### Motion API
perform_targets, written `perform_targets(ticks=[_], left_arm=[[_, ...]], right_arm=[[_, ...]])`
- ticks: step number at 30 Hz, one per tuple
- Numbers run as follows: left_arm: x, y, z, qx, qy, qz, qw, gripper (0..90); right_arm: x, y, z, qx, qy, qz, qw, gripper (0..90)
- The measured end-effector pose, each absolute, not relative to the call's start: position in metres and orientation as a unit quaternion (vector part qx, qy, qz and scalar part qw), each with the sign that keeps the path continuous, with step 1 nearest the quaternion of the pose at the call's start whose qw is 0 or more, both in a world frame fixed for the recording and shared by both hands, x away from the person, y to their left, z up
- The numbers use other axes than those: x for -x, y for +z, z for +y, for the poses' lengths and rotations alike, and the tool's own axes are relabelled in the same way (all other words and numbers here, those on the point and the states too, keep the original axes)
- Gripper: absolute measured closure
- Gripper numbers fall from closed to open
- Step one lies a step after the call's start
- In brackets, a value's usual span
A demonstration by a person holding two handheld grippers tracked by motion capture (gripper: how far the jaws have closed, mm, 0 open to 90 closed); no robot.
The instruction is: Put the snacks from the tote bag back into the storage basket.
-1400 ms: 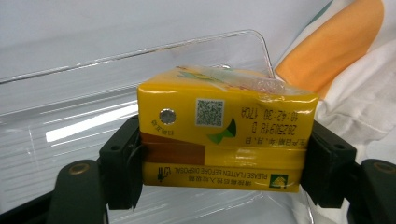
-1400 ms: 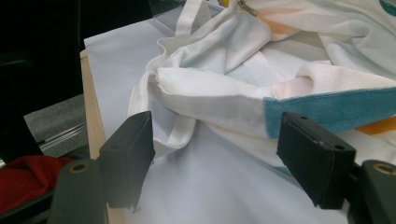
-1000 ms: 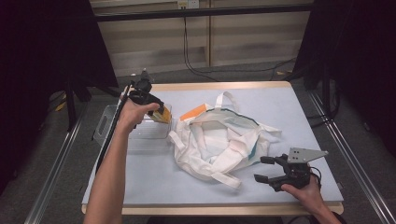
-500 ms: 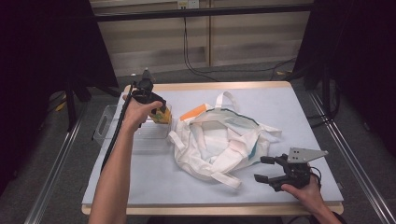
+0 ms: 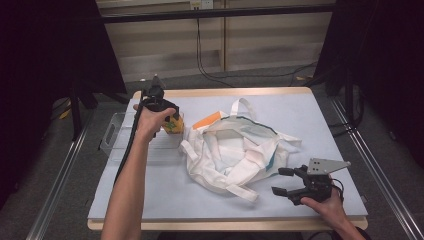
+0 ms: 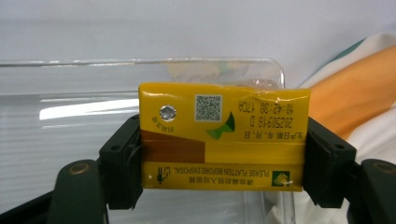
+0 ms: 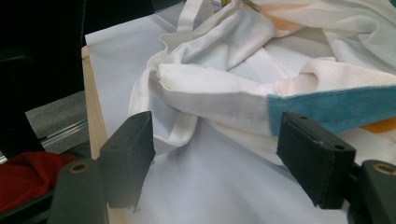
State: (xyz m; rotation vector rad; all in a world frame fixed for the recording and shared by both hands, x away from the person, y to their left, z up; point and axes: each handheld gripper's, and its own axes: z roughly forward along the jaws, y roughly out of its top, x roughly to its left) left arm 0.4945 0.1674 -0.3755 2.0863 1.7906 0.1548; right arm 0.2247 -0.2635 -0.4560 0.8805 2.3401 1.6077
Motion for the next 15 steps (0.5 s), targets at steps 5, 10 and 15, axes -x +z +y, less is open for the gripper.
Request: perform_targets(ticks=[5, 10, 15], left_arm=[[-0.495, -0.379, 0.163, -0.744, 0.048, 0.637, 0.196, 26.8], [-0.495, -0.383, 0.155, -0.748, 0.068, 0.629, 0.199, 25.4], [-0.495, -0.384, 0.156, -0.745, 0.067, 0.629, 0.211, 25.1]], right_arm=[[-0.226, -0.456, -0.264, -0.296, 0.538, 0.784, 0.084, 26.8], [-0.225, -0.457, -0.263, -0.293, 0.537, 0.787, 0.08, 28.7], [-0.224, -0.456, -0.263, -0.292, 0.536, 0.788, 0.079, 28.7]])
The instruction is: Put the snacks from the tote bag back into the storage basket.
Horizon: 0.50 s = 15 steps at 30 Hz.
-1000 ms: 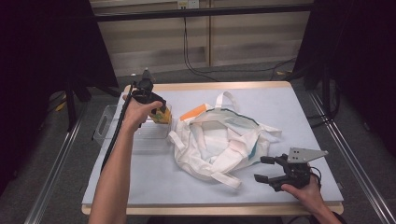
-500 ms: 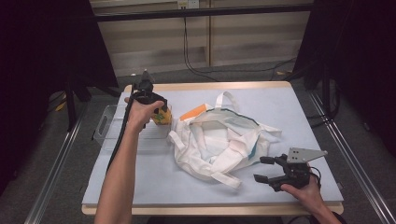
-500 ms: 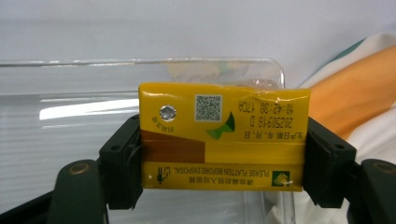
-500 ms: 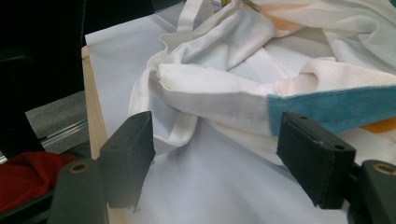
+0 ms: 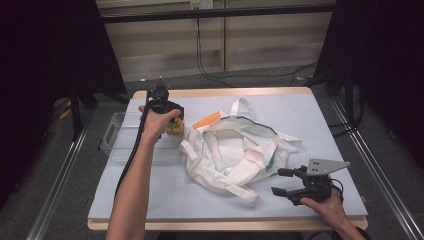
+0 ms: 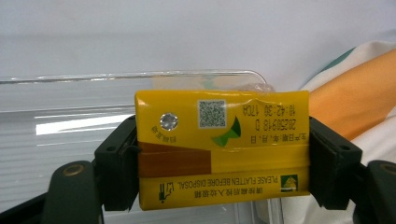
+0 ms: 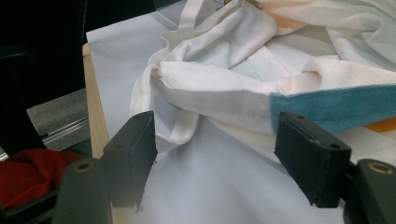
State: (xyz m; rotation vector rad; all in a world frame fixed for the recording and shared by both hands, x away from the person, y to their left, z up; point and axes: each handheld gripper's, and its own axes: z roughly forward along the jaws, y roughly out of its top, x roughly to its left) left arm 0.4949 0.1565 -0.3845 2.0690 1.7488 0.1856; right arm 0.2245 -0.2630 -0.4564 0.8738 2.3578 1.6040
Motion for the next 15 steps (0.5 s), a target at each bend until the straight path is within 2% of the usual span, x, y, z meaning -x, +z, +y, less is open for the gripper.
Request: perform_targets(ticks=[9, 11, 15], left_arm=[[-0.493, -0.388, 0.168, -0.752, 0.058, 0.607, 0.251, 21.2], [-0.492, -0.388, 0.168, -0.753, 0.051, 0.601, 0.262, 15.1], [-0.491, -0.39, 0.173, -0.76, 0.062, 0.587, 0.272, 10.1]], right_arm=[[-0.225, -0.456, -0.264, -0.295, 0.538, 0.785, 0.083, 27.5], [-0.225, -0.456, -0.264, -0.296, 0.538, 0.785, 0.083, 27.2], [-0.224, -0.456, -0.265, -0.295, 0.54, 0.784, 0.085, 26.4]])
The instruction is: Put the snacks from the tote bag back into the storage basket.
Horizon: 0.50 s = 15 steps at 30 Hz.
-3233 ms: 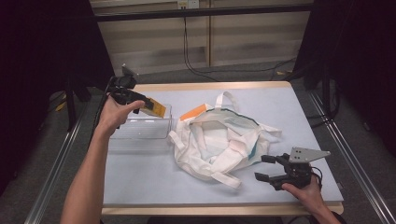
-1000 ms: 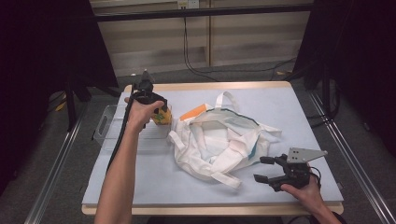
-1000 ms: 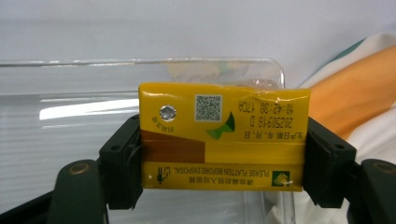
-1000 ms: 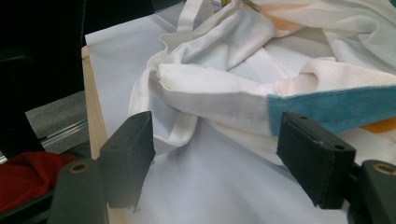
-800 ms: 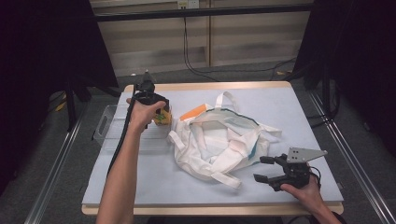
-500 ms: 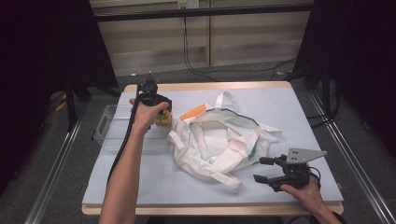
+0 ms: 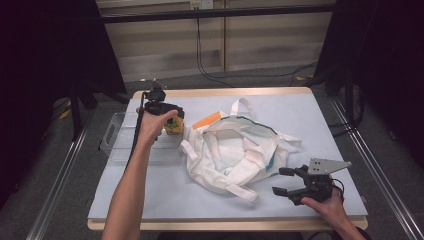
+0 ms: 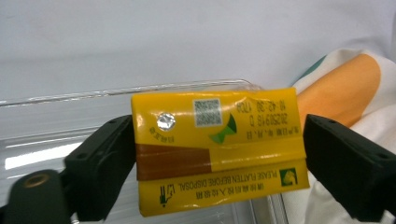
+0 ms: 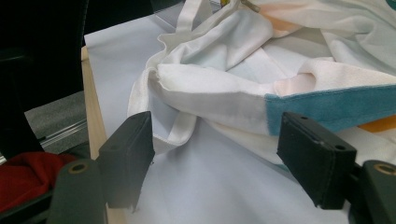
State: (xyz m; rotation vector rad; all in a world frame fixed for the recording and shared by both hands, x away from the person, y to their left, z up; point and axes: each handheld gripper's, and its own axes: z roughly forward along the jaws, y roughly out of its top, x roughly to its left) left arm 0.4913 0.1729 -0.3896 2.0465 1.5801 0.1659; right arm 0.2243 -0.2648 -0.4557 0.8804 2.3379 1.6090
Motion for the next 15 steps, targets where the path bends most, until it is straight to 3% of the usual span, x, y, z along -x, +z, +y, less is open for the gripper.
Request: perform_targets(ticks=[15], left_arm=[[-0.475, -0.381, 0.189, -0.761, 0.11, 0.553, 0.32, 3.7]], right_arm=[[-0.225, -0.455, -0.265, -0.295, 0.541, 0.783, 0.084, 25.8]])
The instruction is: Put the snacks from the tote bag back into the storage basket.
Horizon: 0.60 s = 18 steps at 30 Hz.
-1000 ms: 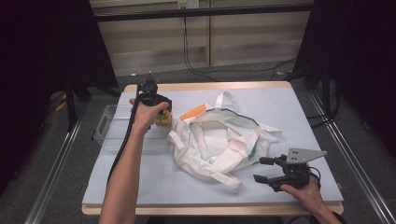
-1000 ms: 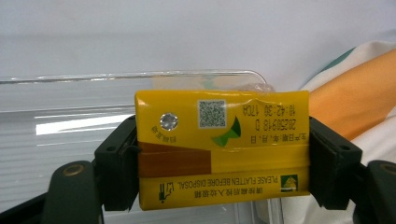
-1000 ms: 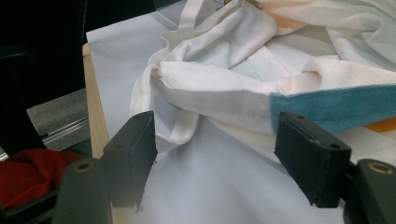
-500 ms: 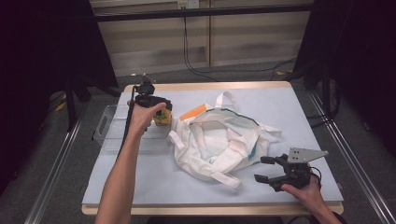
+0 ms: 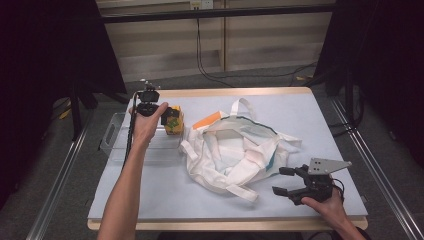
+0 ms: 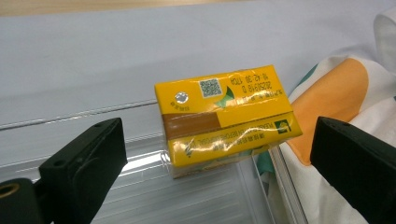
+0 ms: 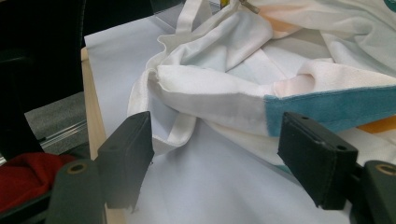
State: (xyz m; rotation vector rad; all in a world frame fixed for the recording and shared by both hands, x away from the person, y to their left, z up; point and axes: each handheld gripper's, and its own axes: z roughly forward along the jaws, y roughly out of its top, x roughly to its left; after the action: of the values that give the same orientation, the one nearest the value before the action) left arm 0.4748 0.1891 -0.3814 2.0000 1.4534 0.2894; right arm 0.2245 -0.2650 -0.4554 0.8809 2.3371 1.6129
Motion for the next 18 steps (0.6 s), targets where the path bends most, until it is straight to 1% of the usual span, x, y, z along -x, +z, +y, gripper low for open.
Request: perform_targets(ticks=[5, 11, 18], left_arm=[[-0.464, -0.378, 0.197, -0.771, 0.121, 0.522, 0.345, 3.5], [-0.456, -0.375, 0.205, -0.774, 0.142, 0.508, 0.351, 3.3], [-0.442, -0.375, 0.21, -0.769, 0.148, 0.492, 0.379, 3.5]], right_arm=[[-0.224, -0.455, -0.265, -0.298, 0.541, 0.781, 0.087, 23.7], [-0.225, -0.455, -0.266, -0.302, 0.542, 0.779, 0.086, 20.5], [-0.227, -0.455, -0.266, -0.305, 0.54, 0.78, 0.086, 19.4]])
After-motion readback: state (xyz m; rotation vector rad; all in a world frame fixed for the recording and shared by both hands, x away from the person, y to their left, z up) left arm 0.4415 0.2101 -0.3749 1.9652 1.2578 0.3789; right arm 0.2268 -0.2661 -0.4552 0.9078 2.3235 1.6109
